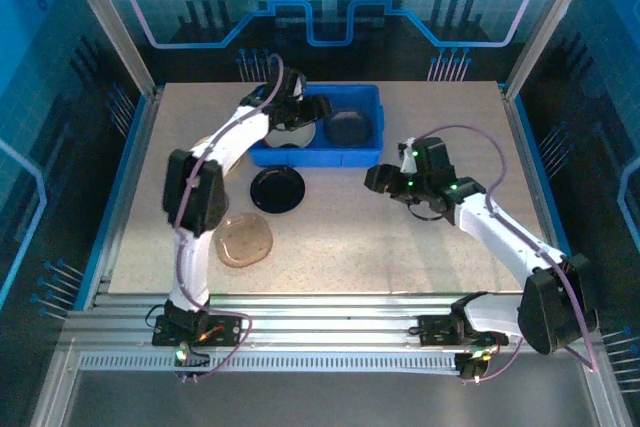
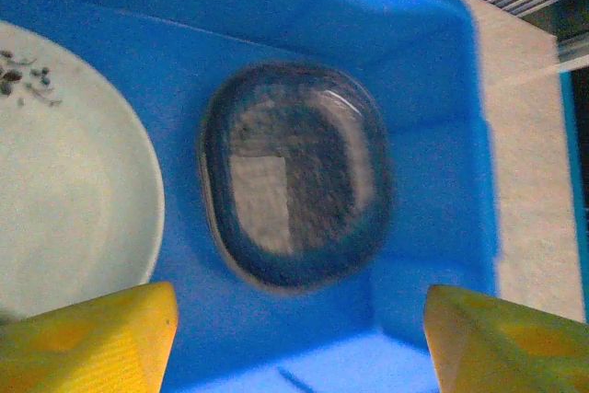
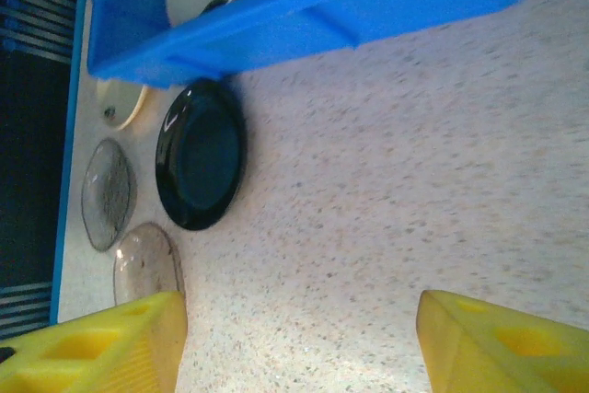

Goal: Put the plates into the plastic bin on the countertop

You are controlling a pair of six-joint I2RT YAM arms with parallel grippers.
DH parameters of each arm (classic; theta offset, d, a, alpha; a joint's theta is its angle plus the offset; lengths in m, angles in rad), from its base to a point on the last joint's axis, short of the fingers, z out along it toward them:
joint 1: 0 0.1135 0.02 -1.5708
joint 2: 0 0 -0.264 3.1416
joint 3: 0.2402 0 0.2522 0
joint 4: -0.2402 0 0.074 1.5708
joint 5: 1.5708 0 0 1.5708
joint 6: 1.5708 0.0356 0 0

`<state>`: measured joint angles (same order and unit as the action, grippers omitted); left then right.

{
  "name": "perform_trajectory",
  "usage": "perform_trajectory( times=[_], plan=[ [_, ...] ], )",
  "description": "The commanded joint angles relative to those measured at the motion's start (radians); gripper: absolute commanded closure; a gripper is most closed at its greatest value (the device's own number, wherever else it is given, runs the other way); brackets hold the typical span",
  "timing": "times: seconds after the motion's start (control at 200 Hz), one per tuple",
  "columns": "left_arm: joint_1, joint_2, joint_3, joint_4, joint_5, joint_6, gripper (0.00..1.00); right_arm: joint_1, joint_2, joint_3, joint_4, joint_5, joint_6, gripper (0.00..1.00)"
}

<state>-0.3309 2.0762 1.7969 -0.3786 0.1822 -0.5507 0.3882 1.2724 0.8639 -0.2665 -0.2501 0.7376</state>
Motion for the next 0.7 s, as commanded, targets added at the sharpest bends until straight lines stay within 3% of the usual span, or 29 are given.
perform_trajectory(
  times=[0.0, 0.25, 0.49, 0.695],
  plan=[
    [-0.017, -0.22, -0.197, 0.089, 0.036, 0.001, 0.27, 0.075, 0.048, 0.009, 0.083, 0.002, 0.027, 0.33],
    [-0.022, -0.655, -0.681, 0.12, -0.043, -0.001, 0.26, 0.225, 0.181, 0.009, 0.217, -0.029, 0.113, 0.44],
    [-0.019, -0.842, -0.824, 0.011, -0.01, -0.03, 0.27, 0.33, 0.331, 0.078, 0.307, -0.054, 0.178, 0.53],
    [-0.012, -0.954, -0.954, -0.003, 0.001, -0.079, 0.28, 0.359, 0.499, 0.195, 0.297, -0.139, 0.178, 0.72]
  ],
)
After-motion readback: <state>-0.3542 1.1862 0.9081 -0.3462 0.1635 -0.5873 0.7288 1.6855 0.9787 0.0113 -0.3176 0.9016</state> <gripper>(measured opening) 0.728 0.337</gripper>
